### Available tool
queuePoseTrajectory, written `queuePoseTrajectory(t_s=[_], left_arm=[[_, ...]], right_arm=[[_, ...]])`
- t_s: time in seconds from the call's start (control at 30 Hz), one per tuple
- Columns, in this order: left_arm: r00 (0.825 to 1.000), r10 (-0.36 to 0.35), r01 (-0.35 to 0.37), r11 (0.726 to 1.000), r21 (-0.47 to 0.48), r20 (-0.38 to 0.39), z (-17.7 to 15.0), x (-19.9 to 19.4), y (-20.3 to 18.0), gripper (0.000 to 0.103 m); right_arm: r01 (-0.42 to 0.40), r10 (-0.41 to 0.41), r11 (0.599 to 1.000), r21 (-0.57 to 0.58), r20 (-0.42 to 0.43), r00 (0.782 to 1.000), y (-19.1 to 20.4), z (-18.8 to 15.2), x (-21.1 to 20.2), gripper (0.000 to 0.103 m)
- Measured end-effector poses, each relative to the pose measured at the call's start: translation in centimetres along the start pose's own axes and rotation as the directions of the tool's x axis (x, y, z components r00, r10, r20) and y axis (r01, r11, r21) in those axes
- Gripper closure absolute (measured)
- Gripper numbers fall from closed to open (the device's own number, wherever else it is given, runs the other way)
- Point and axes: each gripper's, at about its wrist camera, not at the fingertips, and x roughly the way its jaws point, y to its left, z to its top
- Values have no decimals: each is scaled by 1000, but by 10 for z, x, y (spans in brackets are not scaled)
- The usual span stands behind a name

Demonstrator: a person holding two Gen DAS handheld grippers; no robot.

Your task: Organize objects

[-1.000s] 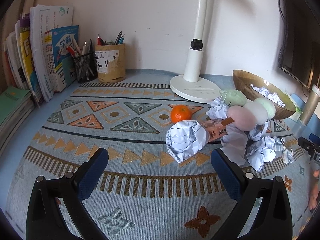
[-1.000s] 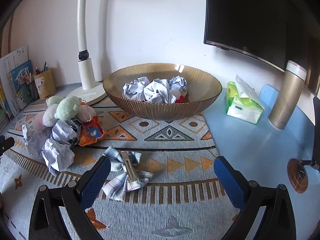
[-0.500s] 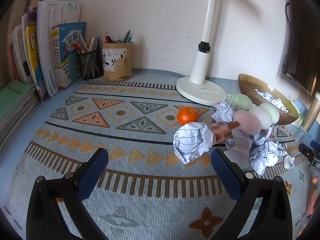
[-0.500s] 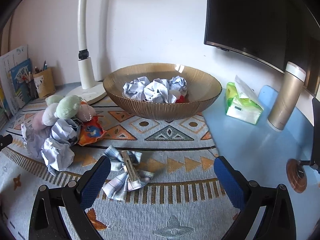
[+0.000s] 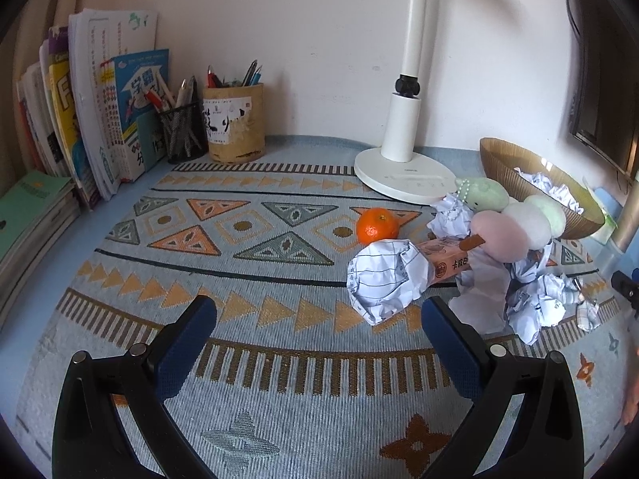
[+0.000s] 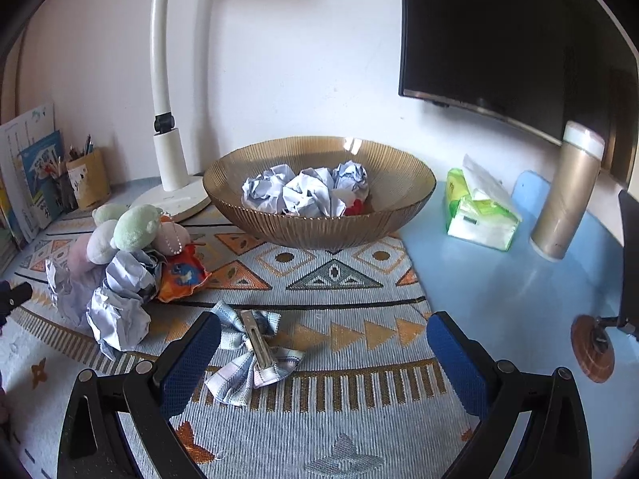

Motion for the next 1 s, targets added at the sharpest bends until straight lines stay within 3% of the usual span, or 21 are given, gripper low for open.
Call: queuePoseTrajectory(t_s=[1.0], left_arm=[[1000, -21, 21, 1000, -9, 17, 0, -3, 1, 1]], right_arm=[[0, -1, 1000, -12, -24, 1000, 2, -1, 5, 0]])
